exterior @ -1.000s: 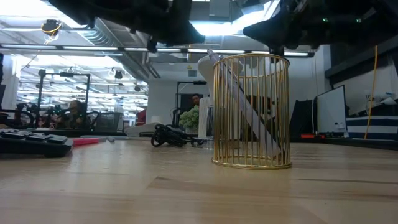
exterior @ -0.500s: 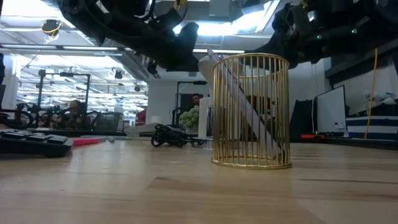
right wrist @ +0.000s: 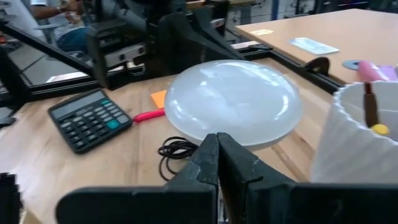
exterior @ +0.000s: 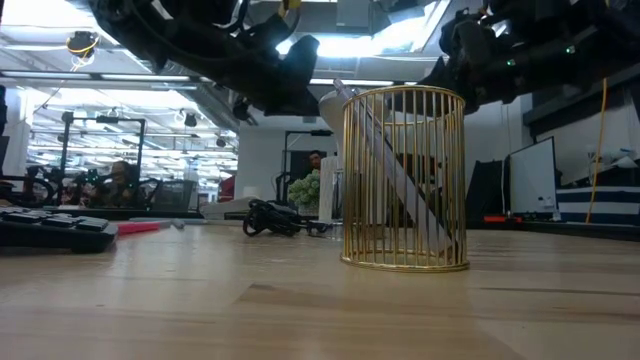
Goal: Screw lightbulb
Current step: Remove the lightbulb from the lamp
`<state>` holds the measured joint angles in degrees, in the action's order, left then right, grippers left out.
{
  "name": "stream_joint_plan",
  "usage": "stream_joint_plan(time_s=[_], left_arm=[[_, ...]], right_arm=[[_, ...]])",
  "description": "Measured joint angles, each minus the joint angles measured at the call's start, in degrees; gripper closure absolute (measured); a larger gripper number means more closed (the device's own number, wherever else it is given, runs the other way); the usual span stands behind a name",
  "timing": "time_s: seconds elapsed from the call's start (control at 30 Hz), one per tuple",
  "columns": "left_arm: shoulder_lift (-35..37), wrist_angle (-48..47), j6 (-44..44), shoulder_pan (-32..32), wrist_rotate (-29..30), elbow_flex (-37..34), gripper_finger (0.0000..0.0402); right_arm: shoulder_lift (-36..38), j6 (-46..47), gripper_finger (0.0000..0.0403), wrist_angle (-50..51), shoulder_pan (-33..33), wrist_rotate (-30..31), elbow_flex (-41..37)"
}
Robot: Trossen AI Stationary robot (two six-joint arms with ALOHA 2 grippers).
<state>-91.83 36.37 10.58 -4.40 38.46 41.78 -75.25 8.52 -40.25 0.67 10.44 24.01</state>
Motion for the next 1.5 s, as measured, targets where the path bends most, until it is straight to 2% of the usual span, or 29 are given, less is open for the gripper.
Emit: stream_joint_plan(time_s=[0.33,0.43,0.53,1.5], left_arm=[[0.02,-0.42,1.66,-2.83,3.5,-0.04,0.0399],[0.07,-0.4,1.85,-3.43,3.77,-0.04,0.0399],[0.04,0.42,2.52,-4.19,-0.48,0.28,0.0399],[-0.04,-1.42,3.58,-6.17,2.4,0.15,0.0399]], right_arm=[[0.03,-0.03,0.0398,0.32,0.0,3.5,-0.09],[0.03,-0.03,0.0397,0.61,0.14,6.27,-0.11],[-0.26,0.01,0.0398,0.67,0.51,8.85,-0.06],[-0.1,0.14,0.0398,0.92,0.11,8.37,0.04]])
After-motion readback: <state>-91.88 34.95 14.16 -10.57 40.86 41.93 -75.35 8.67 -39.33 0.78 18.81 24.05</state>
